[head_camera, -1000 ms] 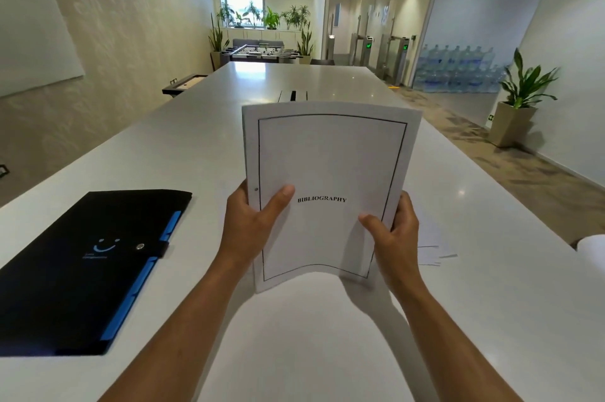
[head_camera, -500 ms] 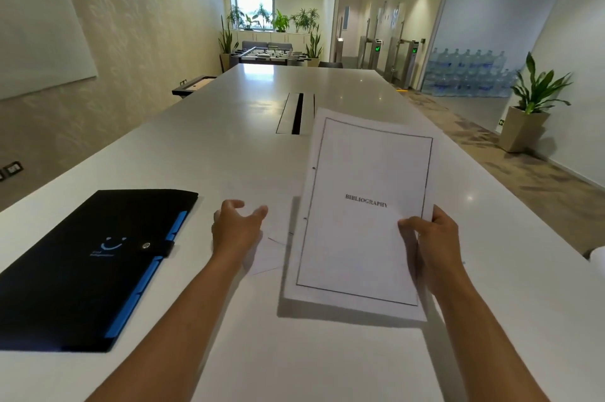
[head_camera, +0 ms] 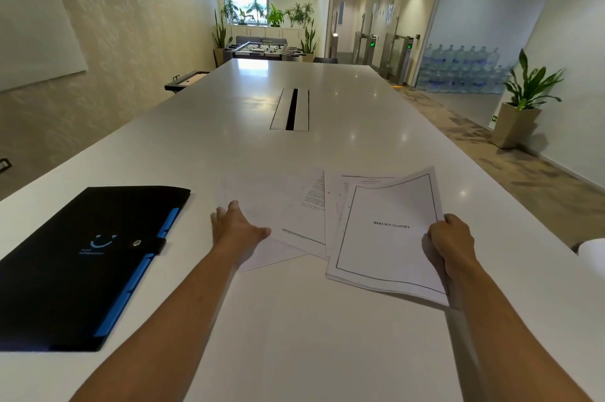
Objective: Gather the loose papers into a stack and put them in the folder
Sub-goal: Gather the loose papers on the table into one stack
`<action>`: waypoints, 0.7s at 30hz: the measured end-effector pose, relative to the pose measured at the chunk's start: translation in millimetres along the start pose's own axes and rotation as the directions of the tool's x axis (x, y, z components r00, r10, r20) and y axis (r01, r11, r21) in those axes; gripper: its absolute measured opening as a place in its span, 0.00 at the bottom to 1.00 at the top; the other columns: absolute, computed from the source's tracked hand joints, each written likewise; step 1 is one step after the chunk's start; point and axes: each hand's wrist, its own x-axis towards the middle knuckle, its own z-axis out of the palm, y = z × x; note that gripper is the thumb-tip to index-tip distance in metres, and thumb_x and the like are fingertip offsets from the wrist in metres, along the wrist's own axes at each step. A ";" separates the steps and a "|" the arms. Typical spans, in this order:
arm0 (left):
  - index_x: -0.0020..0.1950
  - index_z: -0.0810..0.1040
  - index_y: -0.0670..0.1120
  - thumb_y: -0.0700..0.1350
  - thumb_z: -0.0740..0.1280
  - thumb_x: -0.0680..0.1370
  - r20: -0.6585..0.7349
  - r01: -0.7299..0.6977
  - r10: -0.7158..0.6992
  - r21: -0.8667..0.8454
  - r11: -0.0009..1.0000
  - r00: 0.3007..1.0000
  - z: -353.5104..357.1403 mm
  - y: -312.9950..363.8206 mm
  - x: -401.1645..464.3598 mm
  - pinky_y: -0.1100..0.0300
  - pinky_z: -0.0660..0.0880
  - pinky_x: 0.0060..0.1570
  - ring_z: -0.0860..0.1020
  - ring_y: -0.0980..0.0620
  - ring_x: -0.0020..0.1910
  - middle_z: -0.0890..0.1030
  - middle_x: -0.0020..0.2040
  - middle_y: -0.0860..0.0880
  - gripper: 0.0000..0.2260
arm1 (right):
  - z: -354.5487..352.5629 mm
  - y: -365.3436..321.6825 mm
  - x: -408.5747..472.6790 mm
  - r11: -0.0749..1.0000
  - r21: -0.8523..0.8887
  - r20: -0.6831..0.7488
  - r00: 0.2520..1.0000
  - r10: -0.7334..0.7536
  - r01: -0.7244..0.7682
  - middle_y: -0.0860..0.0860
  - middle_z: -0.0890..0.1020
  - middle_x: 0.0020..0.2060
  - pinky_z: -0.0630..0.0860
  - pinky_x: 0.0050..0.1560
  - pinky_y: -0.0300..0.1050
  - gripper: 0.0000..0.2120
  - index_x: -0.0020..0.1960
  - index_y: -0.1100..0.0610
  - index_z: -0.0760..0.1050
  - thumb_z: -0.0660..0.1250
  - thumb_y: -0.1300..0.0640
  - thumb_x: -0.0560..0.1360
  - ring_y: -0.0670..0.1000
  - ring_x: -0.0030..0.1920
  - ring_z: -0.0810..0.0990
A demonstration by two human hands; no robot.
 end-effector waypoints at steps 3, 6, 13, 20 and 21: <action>0.77 0.58 0.46 0.50 0.79 0.67 0.031 -0.016 0.018 -0.037 0.999 0.999 1.1 -3.0 4.1 0.48 0.61 0.72 0.56 0.44 0.76 0.60 0.76 0.42 0.45 | 6.3 0.0 0.3 0.998 -0.056 0.052 0.999 0.008 -0.005 0.63 0.75 0.62 0.72 0.57 0.55 0.20 0.66 0.64 0.69 0.55 0.65 0.75 0.65 0.59 0.75; 0.77 0.58 0.49 0.46 0.81 0.65 0.061 0.009 -0.001 -0.134 0.991 0.998 0.7 -6.0 8.2 0.48 0.63 0.71 0.58 0.45 0.76 0.58 0.78 0.44 0.47 | 15.0 -3.5 -5.2 0.999 -0.054 0.083 0.997 0.004 0.000 0.63 0.75 0.63 0.72 0.58 0.56 0.21 0.67 0.63 0.69 0.55 0.65 0.74 0.65 0.60 0.75; 0.78 0.57 0.50 0.40 0.82 0.63 0.073 0.042 -0.025 -0.234 0.971 0.997 -1.2 -4.4 13.7 0.49 0.68 0.68 0.63 0.44 0.74 0.57 0.78 0.45 0.49 | 38.7 -9.6 -16.5 0.999 -0.022 0.142 0.990 -0.023 0.026 0.62 0.75 0.63 0.73 0.62 0.58 0.23 0.69 0.61 0.68 0.56 0.64 0.74 0.64 0.61 0.75; 0.77 0.59 0.45 0.35 0.80 0.63 0.111 0.143 -0.100 -0.501 0.853 0.989 -5.9 -4.8 24.9 0.52 0.74 0.60 0.67 0.42 0.70 0.62 0.76 0.44 0.48 | 64.1 -15.2 -27.7 0.997 0.072 0.196 0.980 -0.020 0.006 0.62 0.77 0.60 0.73 0.54 0.53 0.22 0.66 0.61 0.70 0.55 0.66 0.73 0.63 0.59 0.77; 0.77 0.59 0.43 0.34 0.80 0.63 0.128 0.167 -0.115 -0.546 0.821 0.985 -6.8 -4.9 28.0 0.51 0.74 0.60 0.67 0.40 0.69 0.62 0.76 0.42 0.47 | 67.5 -16.1 -29.7 0.996 0.087 0.212 0.977 -0.020 0.002 0.62 0.78 0.59 0.73 0.51 0.51 0.22 0.66 0.61 0.70 0.55 0.66 0.72 0.63 0.58 0.77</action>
